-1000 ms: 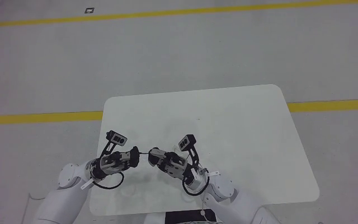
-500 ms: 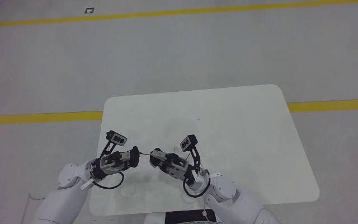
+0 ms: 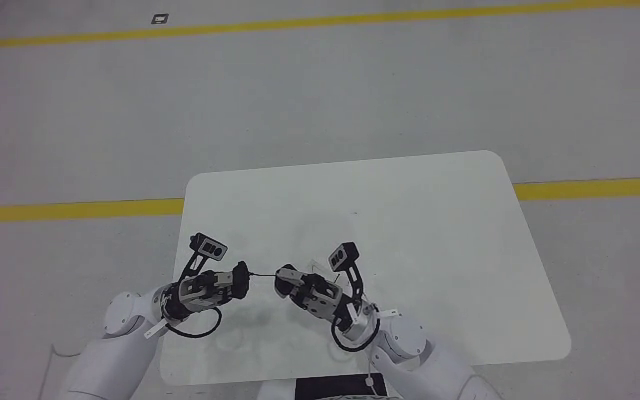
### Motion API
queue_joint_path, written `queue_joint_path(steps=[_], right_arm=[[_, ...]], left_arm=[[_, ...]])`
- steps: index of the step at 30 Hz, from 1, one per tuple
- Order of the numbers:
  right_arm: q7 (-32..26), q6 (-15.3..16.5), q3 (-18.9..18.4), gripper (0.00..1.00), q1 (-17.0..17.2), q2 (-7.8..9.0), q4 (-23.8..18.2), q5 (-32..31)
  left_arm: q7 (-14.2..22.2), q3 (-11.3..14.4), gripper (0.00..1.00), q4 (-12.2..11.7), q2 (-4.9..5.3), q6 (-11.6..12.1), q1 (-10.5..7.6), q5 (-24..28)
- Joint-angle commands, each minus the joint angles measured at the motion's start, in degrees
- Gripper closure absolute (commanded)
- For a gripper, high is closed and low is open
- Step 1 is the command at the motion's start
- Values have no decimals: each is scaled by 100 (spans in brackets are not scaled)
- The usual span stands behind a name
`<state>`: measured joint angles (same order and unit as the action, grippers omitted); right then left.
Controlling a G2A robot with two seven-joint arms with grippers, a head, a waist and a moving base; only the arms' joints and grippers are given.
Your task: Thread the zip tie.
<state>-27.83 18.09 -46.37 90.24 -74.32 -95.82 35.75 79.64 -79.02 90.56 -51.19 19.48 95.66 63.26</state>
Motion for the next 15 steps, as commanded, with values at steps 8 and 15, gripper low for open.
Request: queue_joint_path(steps=[8,15], right_arm=[[40,11,-143,100,106,30,-17,-71],[59,8,-231,100,189,51,-65,-114]], left_arm=[[0,0,100,0,0,0,0,0],[0,0,100,0,0,0,0,0]])
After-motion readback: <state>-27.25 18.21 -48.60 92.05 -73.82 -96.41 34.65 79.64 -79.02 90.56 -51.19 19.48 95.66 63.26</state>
